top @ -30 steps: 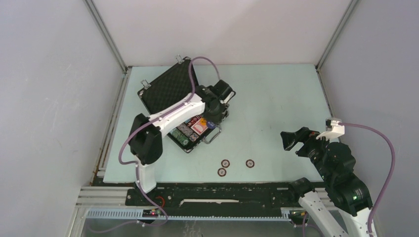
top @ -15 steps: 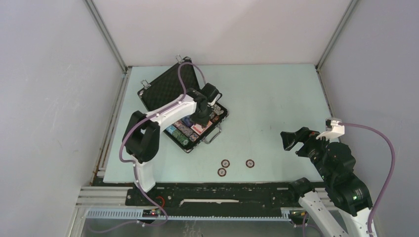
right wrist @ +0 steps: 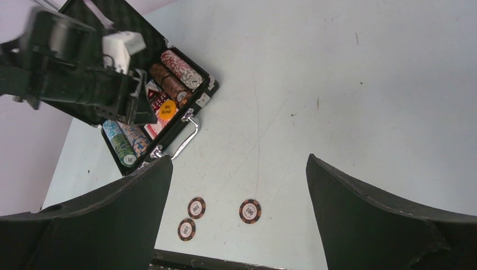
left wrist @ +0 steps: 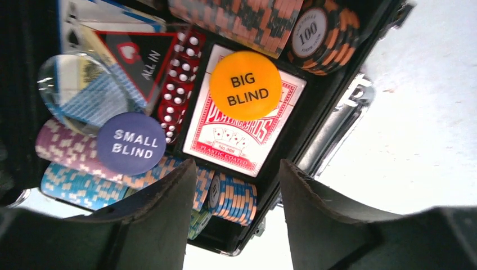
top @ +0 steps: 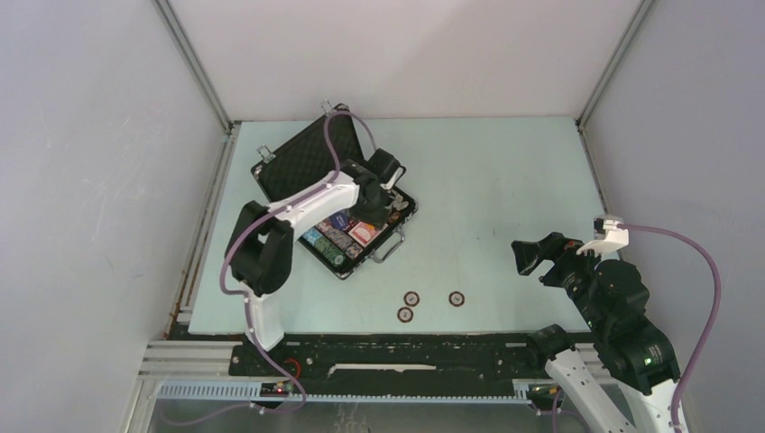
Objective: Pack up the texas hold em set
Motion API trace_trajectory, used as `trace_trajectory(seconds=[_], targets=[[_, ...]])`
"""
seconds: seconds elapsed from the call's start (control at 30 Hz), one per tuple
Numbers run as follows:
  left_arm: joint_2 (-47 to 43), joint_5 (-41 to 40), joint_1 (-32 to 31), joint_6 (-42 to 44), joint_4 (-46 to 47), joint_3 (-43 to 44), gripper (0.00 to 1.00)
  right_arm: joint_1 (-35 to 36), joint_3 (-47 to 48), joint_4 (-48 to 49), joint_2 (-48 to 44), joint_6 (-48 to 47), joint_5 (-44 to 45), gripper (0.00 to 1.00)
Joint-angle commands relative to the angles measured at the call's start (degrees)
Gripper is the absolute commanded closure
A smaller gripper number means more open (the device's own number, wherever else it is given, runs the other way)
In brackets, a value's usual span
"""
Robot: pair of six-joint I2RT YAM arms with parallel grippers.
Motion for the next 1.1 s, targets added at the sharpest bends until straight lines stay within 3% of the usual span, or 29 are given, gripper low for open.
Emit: trace_trajectory(seconds=[0.0,0.13,0.27,0.5,0.7,1.07], targets=[[-9.0,-1.9,1.7,-0.9,3.0,-1.0,0.31,0.2,-0.2,2.0,0.8,-1.0,-0.6,0.01],[-7.9,-5.1,4.0,-0.6,-0.2,0.1,0.17,0.3,-0.2,2.0,0.8,-0.8,-0.7,0.01],[-5.3,-9.0,4.8,0.7,-2.1,0.4,0.16,0.2,-0.2,2.0,0.5,-0.9,-0.7,0.01],[-0.9,-10.9,6.7,2.7,-2.5,1.7,0.21,0.2,-0.1,2.1,0.4,-1.0,-0.8,0.01],[1.6,-11.8,6.7,3.1,-2.6,3.0,0.32,0.3,-0.2,2.0,0.4,-0.9,-0.6,0.01],[4.0,-12.6,6.7,3.5,-2.1,3.1,0.30,0.3,-0.2,2.0,0.8,-0.9,-0.8,0.01]])
